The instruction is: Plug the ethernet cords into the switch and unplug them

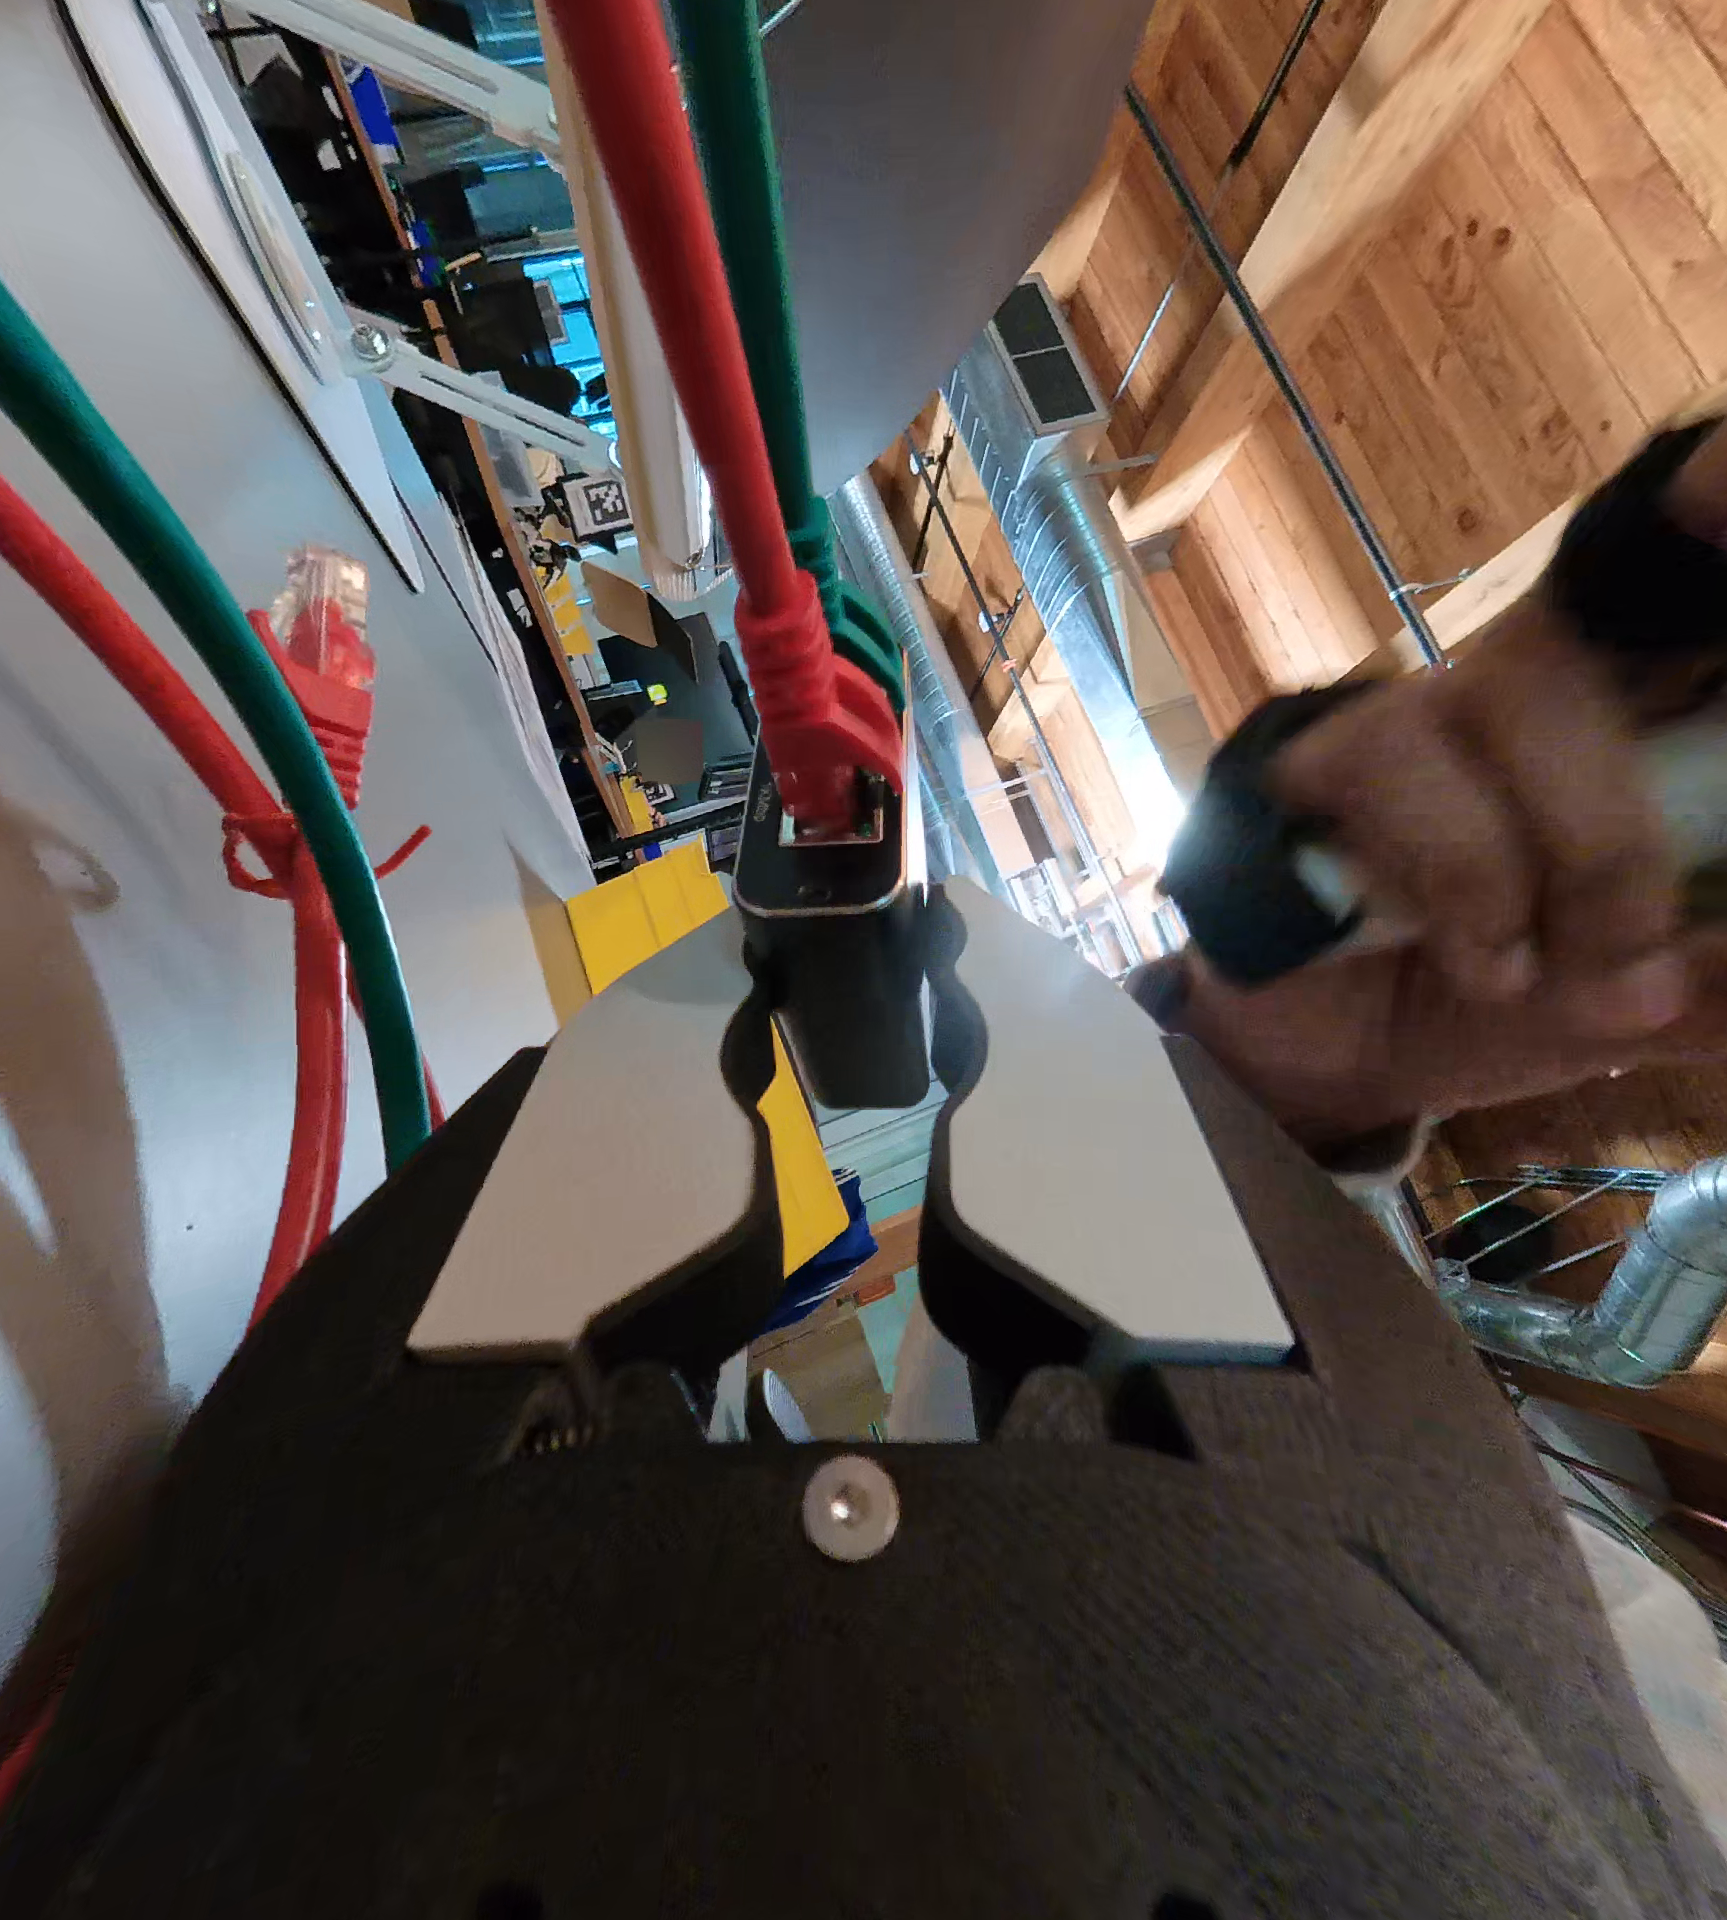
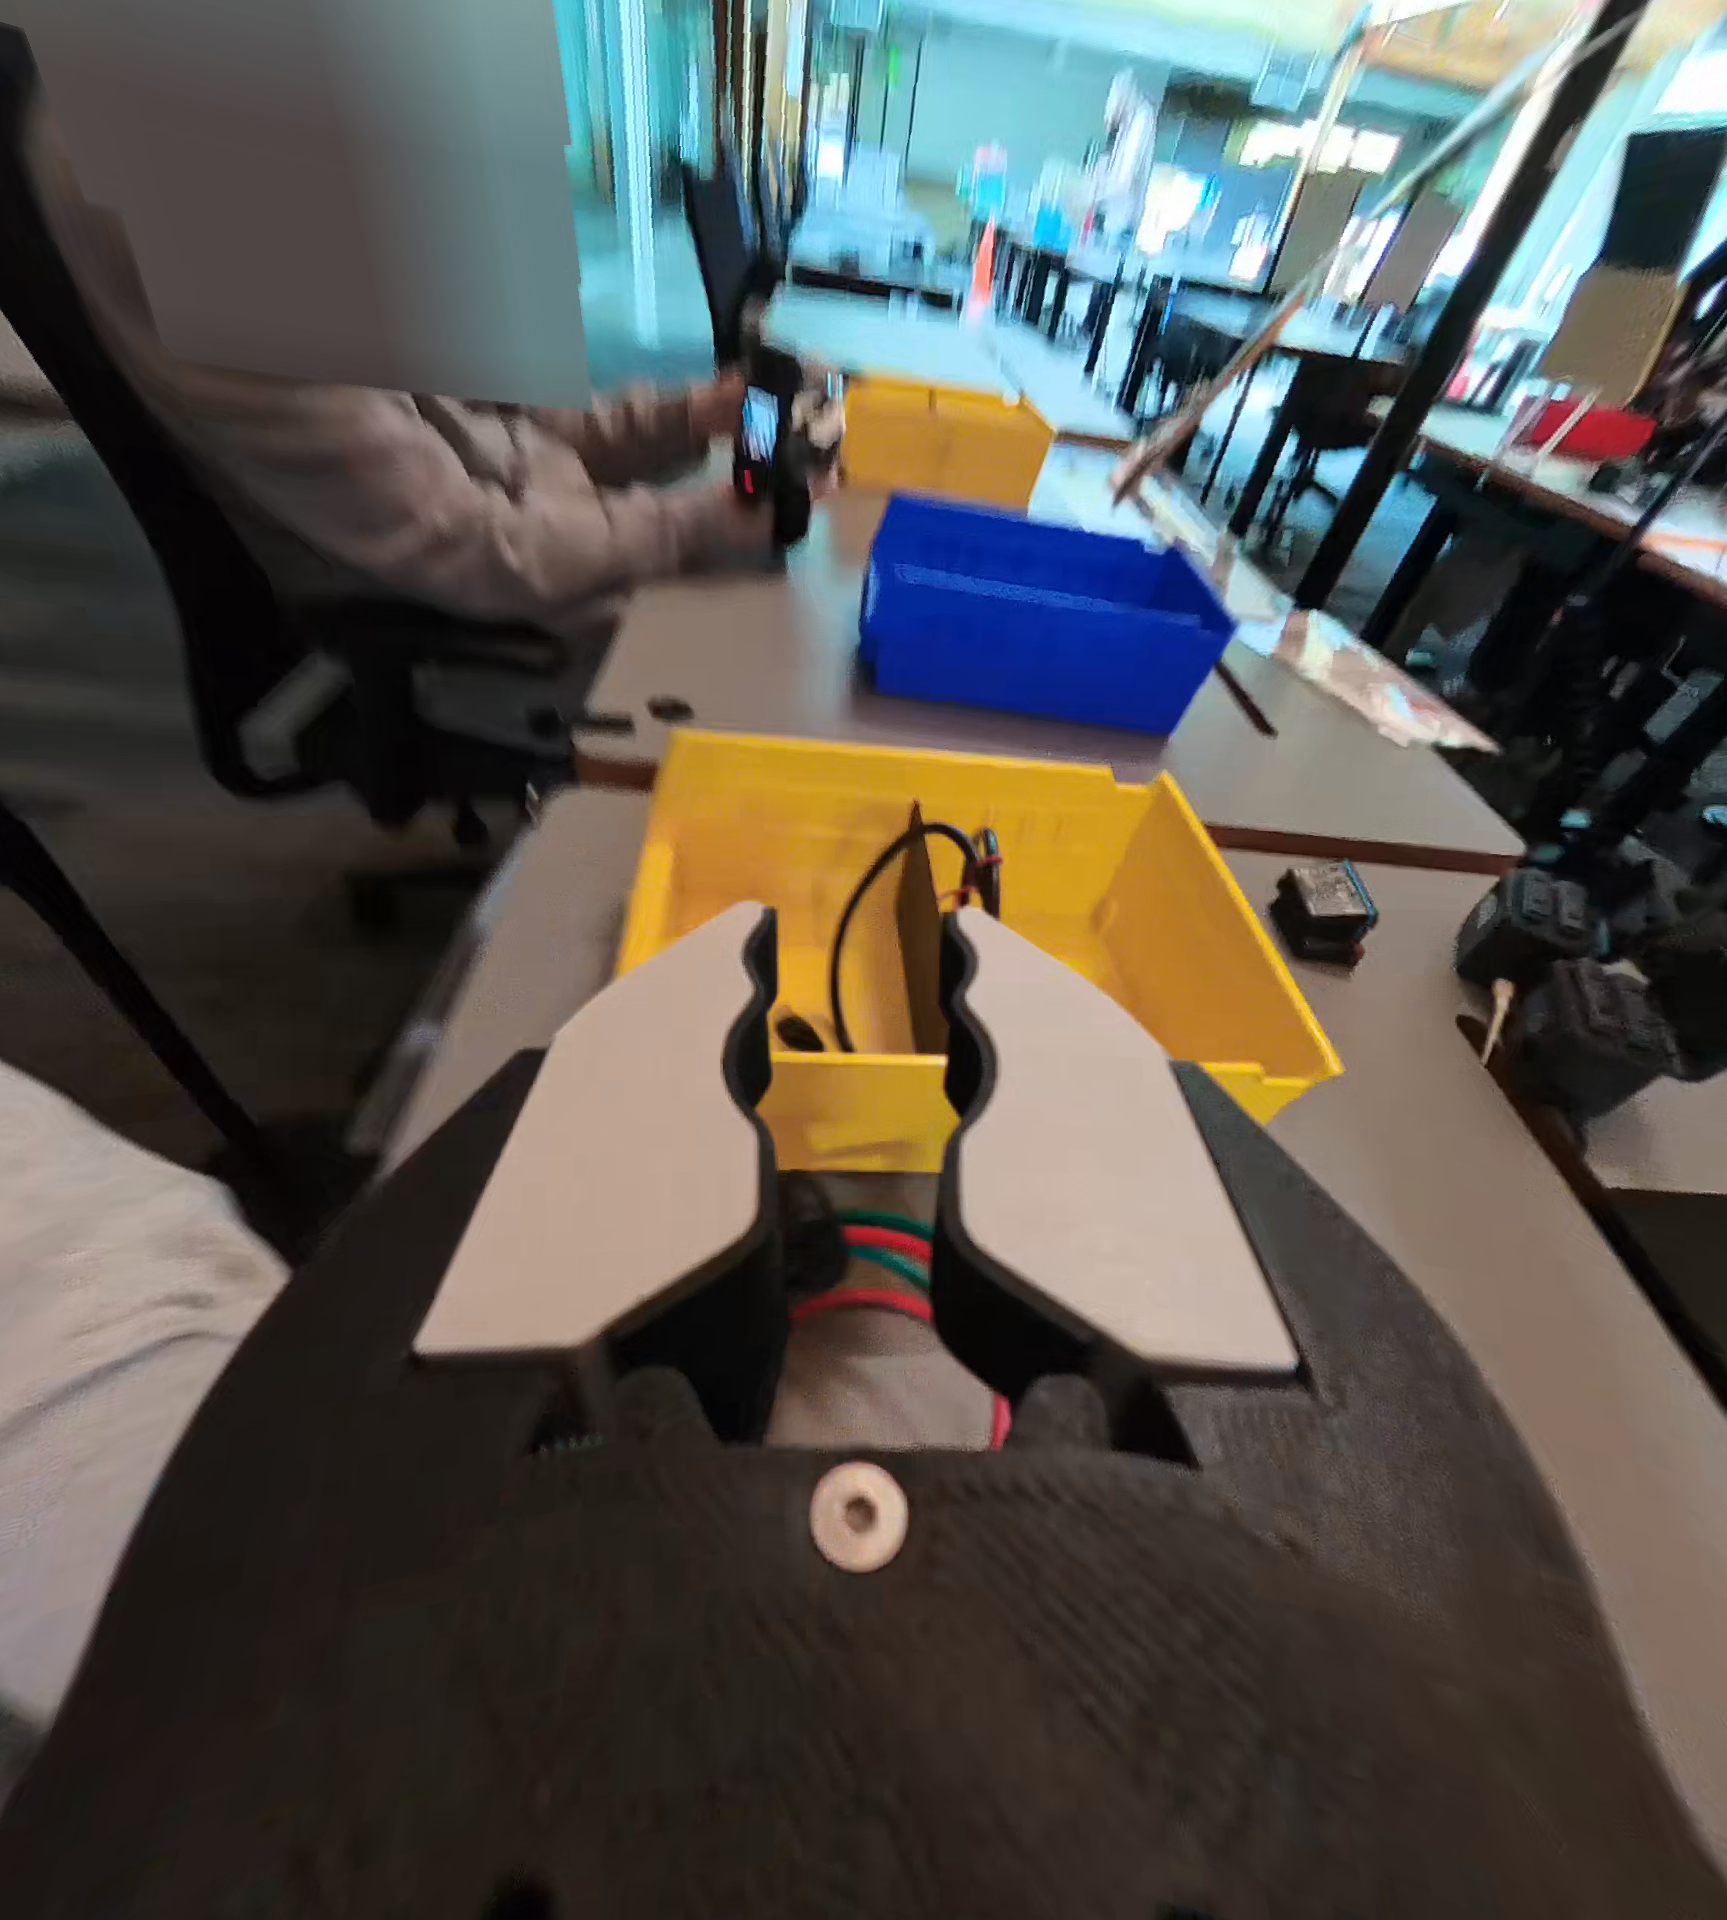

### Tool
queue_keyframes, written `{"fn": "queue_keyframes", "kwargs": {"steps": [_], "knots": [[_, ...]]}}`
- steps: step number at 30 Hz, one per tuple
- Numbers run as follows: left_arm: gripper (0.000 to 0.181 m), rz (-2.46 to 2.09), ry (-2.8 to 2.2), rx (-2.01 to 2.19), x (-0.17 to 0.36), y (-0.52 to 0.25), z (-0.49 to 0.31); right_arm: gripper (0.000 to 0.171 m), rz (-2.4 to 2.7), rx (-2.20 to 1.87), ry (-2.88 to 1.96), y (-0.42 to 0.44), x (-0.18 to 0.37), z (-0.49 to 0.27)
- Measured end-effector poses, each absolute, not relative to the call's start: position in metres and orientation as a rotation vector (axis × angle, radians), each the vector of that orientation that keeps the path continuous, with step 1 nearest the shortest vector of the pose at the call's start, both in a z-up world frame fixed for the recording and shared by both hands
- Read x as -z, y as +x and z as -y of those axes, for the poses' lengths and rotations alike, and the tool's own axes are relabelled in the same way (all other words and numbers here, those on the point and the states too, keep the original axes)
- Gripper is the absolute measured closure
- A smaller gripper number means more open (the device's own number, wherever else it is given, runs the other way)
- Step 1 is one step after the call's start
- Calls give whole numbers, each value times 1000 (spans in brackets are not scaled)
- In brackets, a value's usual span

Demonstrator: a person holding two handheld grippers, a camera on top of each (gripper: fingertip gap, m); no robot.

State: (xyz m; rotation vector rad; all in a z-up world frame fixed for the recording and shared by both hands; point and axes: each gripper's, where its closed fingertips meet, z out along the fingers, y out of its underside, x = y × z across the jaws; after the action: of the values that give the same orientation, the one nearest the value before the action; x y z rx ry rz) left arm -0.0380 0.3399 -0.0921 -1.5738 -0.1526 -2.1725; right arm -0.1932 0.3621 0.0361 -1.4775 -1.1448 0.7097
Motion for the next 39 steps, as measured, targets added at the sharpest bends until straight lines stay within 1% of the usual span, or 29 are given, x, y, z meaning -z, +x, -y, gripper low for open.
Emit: {"fn": "queue_keyframes", "kwargs": {"steps": [1,3,7,9,10,11,12,13,15,19,21,23,26,29,31,33,36,39], "knots": [[155,150,-1575,2171,92,-38,-340,142,1211,-658,-1518,-210,-23,-376],[154,165,-1581,2181,93,-38,-341,152,1329,-603,-1602,-238,4,-398],[154,211,-1568,2227,93,-40,-346,143,1376,-442,-1806,-266,46,-444],[154,202,-1572,2235,93,-39,-346,136,1392,-396,-1902,-273,65,-459],[154,195,-1576,2238,93,-38,-346,137,1395,-394,-1935,-276,72,-463],[154,190,-1580,2243,93,-37,-346,143,1397,-406,-1960,-278,77,-466],[154,189,-1585,2247,93,-36,-346,156,1387,-425,-1967,-281,77,-467],[154,191,-1586,2249,93,-36,-346,165,1347,-455,-1945,-284,71,-470],[154,197,-1584,2259,93,-36,-346,165,1208,-577,-1829,-289,39,-475],[154,199,-1587,2263,93,-36,-347,165,872,-821,-1528,-258,-64,-475],[154,193,-1588,2265,93,-36,-346,165,765,-838,-1381,-217,-112,-464],[154,188,-1589,2265,93,-36,-346,165,696,-744,-1282,-162,-141,-446],[154,183,-1591,2263,93,-35,-346,165,623,-507,-1191,-69,-151,-410],[154,174,-1590,2262,93,-35,-345,165,590,-183,-1235,16,-121,-374],[154,166,-1586,2262,93,-35,-344,165,613,15,-1316,60,-84,-351],[154,153,-1582,2260,93,-35,-344,165,656,168,-1436,93,-35,-329],[154,108,-1568,2241,92,-34,-343,166,701,309,-1548,119,30,-292],[154,83,-1562,2195,92,-33,-341,165,776,341,-1562,109,72,-255]]}}
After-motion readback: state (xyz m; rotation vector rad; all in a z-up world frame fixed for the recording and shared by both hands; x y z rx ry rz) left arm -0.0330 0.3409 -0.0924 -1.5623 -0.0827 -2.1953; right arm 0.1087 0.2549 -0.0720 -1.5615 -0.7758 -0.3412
